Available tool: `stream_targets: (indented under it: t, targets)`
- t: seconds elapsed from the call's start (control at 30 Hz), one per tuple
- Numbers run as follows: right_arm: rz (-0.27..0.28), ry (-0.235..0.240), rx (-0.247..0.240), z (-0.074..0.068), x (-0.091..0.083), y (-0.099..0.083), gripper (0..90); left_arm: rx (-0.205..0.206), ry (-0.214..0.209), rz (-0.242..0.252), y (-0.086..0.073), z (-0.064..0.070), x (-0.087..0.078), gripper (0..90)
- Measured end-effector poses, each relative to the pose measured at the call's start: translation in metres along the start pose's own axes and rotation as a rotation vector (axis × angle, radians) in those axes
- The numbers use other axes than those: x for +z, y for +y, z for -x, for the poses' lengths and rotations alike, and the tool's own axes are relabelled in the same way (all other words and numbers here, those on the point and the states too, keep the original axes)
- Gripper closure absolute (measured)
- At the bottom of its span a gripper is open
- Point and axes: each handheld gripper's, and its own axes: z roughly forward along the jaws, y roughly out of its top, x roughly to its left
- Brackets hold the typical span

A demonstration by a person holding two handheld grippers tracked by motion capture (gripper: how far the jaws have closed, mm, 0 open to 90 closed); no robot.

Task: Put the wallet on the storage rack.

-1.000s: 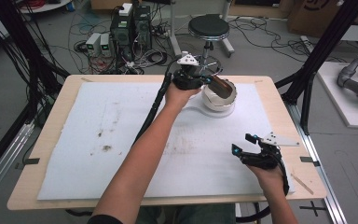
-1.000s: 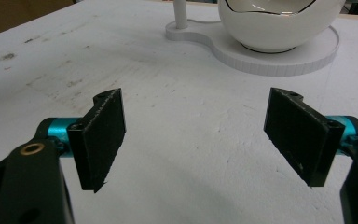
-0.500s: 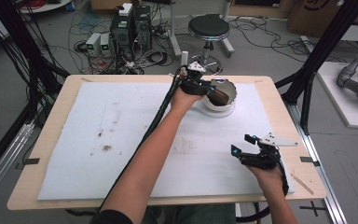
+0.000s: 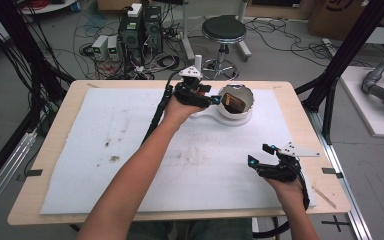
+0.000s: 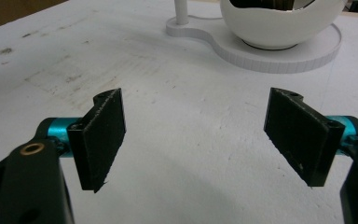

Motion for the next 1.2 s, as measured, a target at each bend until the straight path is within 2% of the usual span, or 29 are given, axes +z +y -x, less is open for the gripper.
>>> stream_targets:
  t: [0.1, 0.27, 0.53, 0.73, 0.8, 0.93, 1.03, 1.2]
  targets:
    - [-0.01, -0.009, -0.006, 0.0, 0.001, -0.002, 20.8, -0.015, -0.018, 0.011, -0.011, 0.007, -0.018, 31.3]
    - [-0.015, -0.012, -0.005, 0.0, 0.002, -0.002, 20.8, -0.006, -0.044, 0.039, -0.027, 0.017, -0.044, 30.2]
    - [-0.018, -0.005, -0.016, -0.003, 0.007, 0.001, 20.8, 0.043, -0.021, -0.024, -0.055, 0.025, -0.079, 27.9]
    - [-0.013, -0.005, -0.015, -0.002, 0.007, 0.002, 20.8, 0.015, -0.031, 0.005, -0.086, 0.031, -0.109, 26.2]
    - [-0.006, -0.006, -0.011, 0.001, 0.006, 0.002, 20.8, 0.025, -0.017, -0.006, -0.1, 0.035, -0.118, 25.9]
    - [-0.01, -0.009, -0.006, 0.004, 0.006, 0.001, 20.8, -0.008, -0.008, 0.0, -0.122, 0.035, -0.135, 24.7]
    - [-0.011, -0.011, -0.005, 0.004, 0.006, 0.001, 20.8, -0.015, 0.034, 0.012, -0.132, 0.034, -0.145, 23.2]
    - [-0.009, -0.007, -0.003, 0.003, 0.008, 0.001, 20.8, -0.015, 0.042, 0.012, -0.142, 0.033, -0.158, 22.7]
